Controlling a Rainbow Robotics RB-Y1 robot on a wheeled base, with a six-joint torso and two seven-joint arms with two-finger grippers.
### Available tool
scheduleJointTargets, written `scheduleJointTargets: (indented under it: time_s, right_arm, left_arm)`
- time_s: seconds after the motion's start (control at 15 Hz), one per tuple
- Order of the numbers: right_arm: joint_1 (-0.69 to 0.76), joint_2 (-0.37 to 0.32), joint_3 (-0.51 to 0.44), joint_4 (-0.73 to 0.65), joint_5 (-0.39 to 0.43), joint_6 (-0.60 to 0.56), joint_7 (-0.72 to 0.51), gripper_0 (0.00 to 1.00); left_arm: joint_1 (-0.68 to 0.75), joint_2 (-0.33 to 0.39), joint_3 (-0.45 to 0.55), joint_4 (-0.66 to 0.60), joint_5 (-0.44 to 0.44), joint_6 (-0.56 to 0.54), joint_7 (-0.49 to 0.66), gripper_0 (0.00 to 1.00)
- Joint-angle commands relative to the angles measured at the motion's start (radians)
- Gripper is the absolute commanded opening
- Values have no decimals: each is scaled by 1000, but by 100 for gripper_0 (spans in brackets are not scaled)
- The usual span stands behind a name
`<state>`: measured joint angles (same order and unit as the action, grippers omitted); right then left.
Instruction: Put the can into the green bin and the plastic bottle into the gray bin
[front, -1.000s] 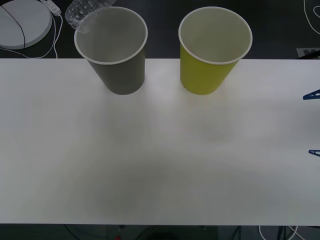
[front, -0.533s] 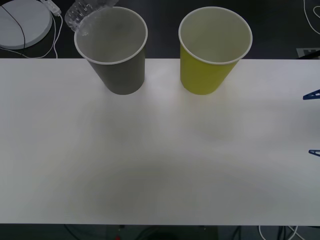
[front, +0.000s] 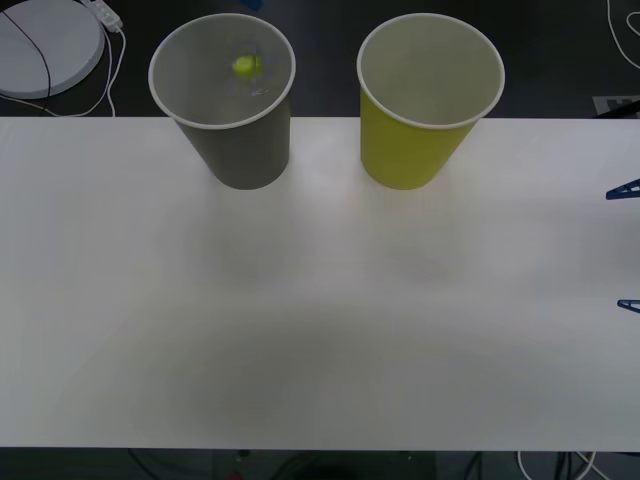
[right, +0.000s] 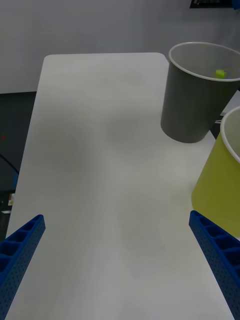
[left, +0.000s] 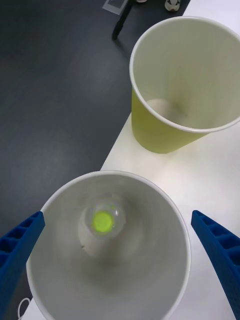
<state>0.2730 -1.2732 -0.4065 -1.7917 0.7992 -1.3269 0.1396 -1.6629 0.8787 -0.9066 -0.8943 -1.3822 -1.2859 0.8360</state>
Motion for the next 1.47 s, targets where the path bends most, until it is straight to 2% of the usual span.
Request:
scheduleJointTargets:
  time_s: [0.07, 0.4, 0.67, 0.93, 1.13, 1.27, 1.47]
  right_arm:
    - [0, 0, 0, 0, 0, 0, 0, 100]
    - [0, 0, 0, 0, 0, 0, 0, 100]
    - [0, 0, 0, 0, 0, 0, 0, 100]
    - [0, 0, 0, 0, 0, 0, 0, 100]
    - [0, 0, 0, 0, 0, 0, 0, 100]
    - [0, 0, 0, 0, 0, 0, 0, 100]
    - [0, 0, 0, 0, 0, 0, 0, 100]
  left_arm:
    - [0, 0, 0, 0, 0, 0, 2, 100]
    - [2, 9, -14, -11, 6, 0, -1, 100]
    - [5, 65, -67, -52, 91, 3, -20, 100]
    - [9, 155, -132, -124, 192, 2, -52, 100]
    - [49, 230, -152, -175, 290, 0, -115, 100]
    - [97, 279, -152, -193, 362, 0, -198, 100]
    - [155, 335, -152, -210, 417, 0, -310, 100]
